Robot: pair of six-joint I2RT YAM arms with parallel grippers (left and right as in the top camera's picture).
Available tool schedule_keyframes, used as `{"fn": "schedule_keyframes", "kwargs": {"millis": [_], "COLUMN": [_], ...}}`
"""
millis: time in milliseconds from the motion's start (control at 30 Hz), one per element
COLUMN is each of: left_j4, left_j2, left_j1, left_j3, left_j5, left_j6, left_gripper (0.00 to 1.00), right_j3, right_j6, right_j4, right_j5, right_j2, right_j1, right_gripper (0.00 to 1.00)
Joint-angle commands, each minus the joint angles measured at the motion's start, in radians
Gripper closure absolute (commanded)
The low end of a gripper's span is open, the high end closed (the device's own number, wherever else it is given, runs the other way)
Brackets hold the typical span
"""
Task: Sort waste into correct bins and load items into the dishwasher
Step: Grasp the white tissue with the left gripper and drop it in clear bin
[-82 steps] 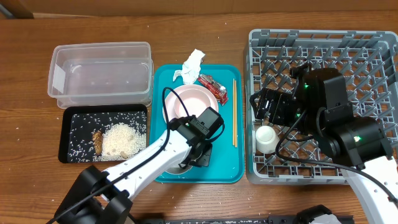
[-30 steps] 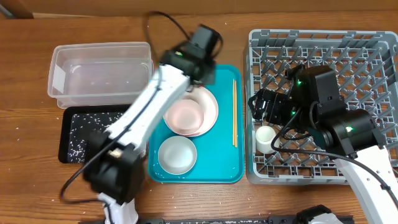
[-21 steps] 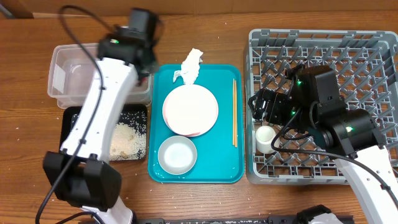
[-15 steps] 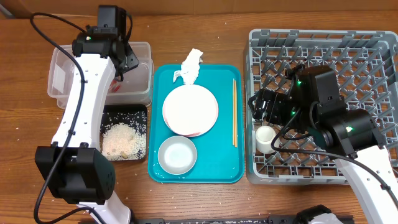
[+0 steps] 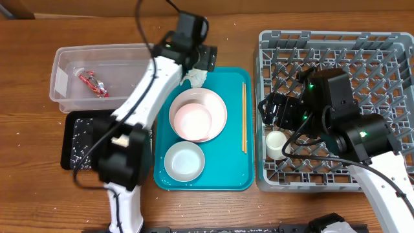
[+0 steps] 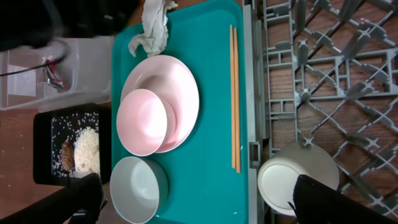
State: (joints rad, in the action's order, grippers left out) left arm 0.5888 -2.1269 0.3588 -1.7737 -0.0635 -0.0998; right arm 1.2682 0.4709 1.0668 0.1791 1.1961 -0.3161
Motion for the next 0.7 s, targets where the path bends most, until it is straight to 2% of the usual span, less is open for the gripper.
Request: {"fn": "schedule_keyframes", "kwargs": {"millis": [0,133,233,300,333,400,433,667], "left_j4": [-0.041,-0.055,-0.053,-0.049,-0.044,-0.034,-0.026,0.091], "left_j2": [-0.084,-0.148,-0.176,-0.186,-0.188,-0.187,-0.181,-0.004], "left_j1": [-0.015,-0.015,-0.012,-0.011,-0.01,-0.011,-0.011,-0.035], "left_j3": [0.004,0.004,0.004,0.004,0.004,0.004,0.003,-0.044], "left_j5": [-0.018,-0.004,0.013,0.015,0.017,0.018,0.022,0.024], "left_j6": [0.051,0.051,0.051,0.051,0.051,0.05,0.047,-0.09], "left_gripper": [0.14,0.2,0.33,0.49,0.6,0.92,0.96,0.96], "right_j3": [0.012,0.012,0.012,0.012,0.012,0.012,0.012,0.012], "right_j6": [0.001,0.001,0.001,0.002,0.001,0.002,0.001,0.001], "right_j4": [-0.003,-0.003,-0.003,-0.003,-0.003,-0.003,-0.003,-0.003], "right_j5": [0.002,0.002,0.002,0.002,0.002,0.002,0.002,0.002], "right_j2": [-0.003,-0.003,-0.003,-0.003,-0.003,-0.003,-0.003,-0.003], "right_j1": [-0.005,-0.005,-0.005,-0.005,-0.005,-0.005,-0.005,-0.005], "right_gripper": [0.0,0.0,0.0,0.0,0.0,0.0,0.0,0.0]}}
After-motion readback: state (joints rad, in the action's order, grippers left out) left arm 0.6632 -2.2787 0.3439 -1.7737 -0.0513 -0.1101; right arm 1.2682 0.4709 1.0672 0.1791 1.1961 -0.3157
